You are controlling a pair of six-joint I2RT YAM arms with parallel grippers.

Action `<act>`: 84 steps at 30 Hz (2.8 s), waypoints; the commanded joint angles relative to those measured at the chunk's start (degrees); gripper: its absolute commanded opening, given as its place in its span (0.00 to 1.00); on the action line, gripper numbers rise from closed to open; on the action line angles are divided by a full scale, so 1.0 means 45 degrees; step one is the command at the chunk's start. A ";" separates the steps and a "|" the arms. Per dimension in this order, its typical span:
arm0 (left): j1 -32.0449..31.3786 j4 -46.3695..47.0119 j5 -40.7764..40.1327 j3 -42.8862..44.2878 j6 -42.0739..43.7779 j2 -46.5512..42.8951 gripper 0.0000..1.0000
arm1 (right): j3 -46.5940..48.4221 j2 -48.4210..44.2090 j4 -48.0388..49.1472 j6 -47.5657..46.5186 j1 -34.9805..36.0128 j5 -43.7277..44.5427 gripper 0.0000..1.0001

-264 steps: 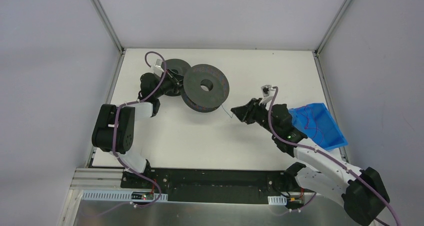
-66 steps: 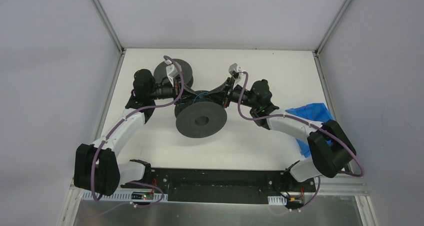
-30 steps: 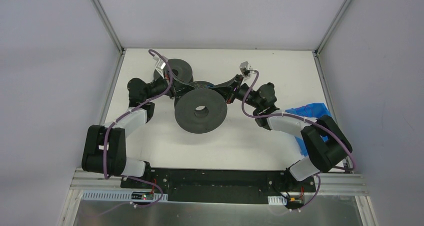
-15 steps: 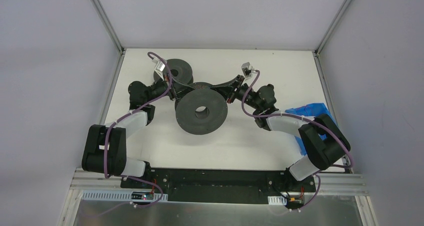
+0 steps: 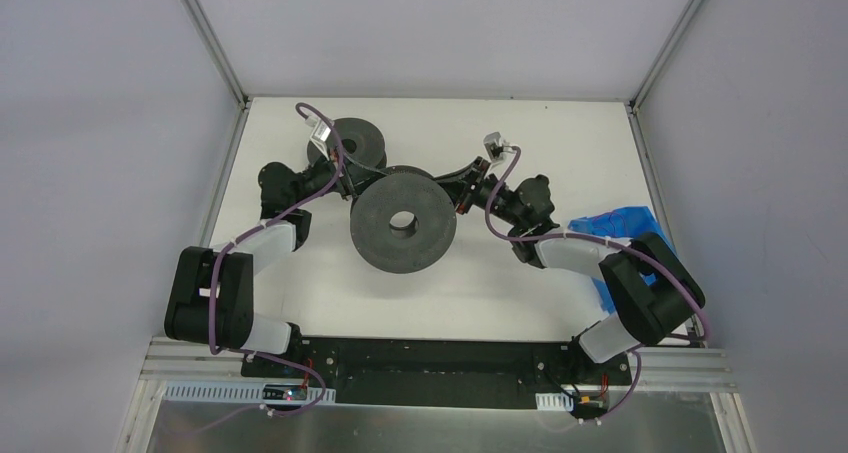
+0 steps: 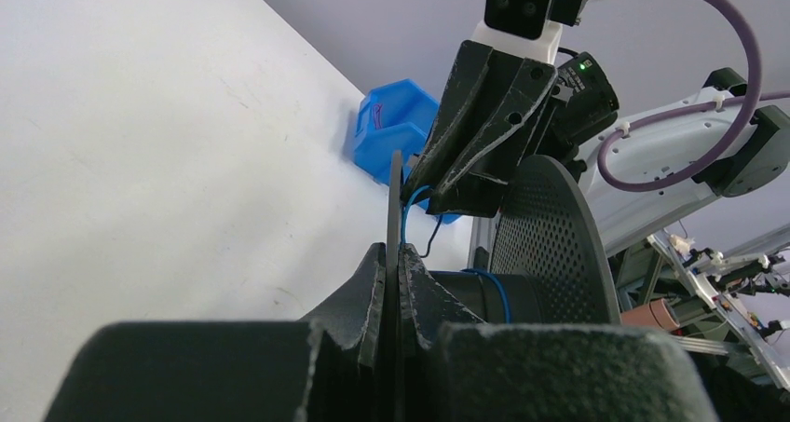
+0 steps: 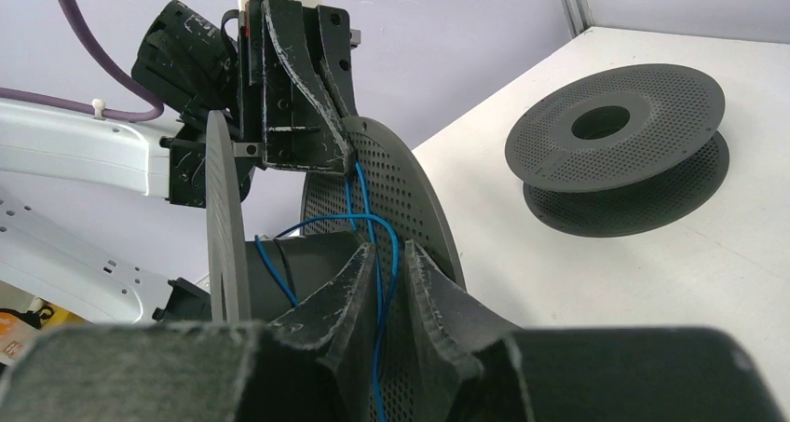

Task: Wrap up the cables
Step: Wrap the cable around the cable reel.

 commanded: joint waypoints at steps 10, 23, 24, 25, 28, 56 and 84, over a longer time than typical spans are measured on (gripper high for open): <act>-0.0150 0.1769 -0.1650 0.0708 -0.0269 -0.0108 0.00 | -0.0649 -0.1021 -0.0393 0.0446 0.0180 0.0188 0.29; -0.0157 0.1714 0.0462 0.1251 0.0086 -0.0180 0.00 | -0.0294 -0.1741 -0.1674 0.1143 -0.0281 -0.0324 0.31; -0.0157 0.1676 0.0520 0.1238 0.0136 -0.0185 0.00 | -0.0283 -0.1874 -0.1842 0.1205 -0.0317 -0.0266 0.31; -0.0167 0.1630 0.0535 0.1233 0.0176 -0.0176 0.00 | -0.0304 -0.1980 -0.1946 0.1255 -0.0358 -0.0188 0.31; -0.0185 0.1595 0.0571 0.1268 0.0184 -0.0126 0.00 | -0.0448 -0.2355 -0.2297 0.1250 -0.0569 0.0139 0.34; -0.0214 0.0300 0.0437 0.1073 0.0597 -0.0287 0.00 | 0.2126 -0.3100 -0.8485 0.2301 -0.2626 -0.3177 0.49; -0.0548 0.0713 0.0392 0.0982 0.0008 0.0314 0.00 | 0.2932 0.0693 -0.5736 0.6183 -0.2200 -0.6163 0.22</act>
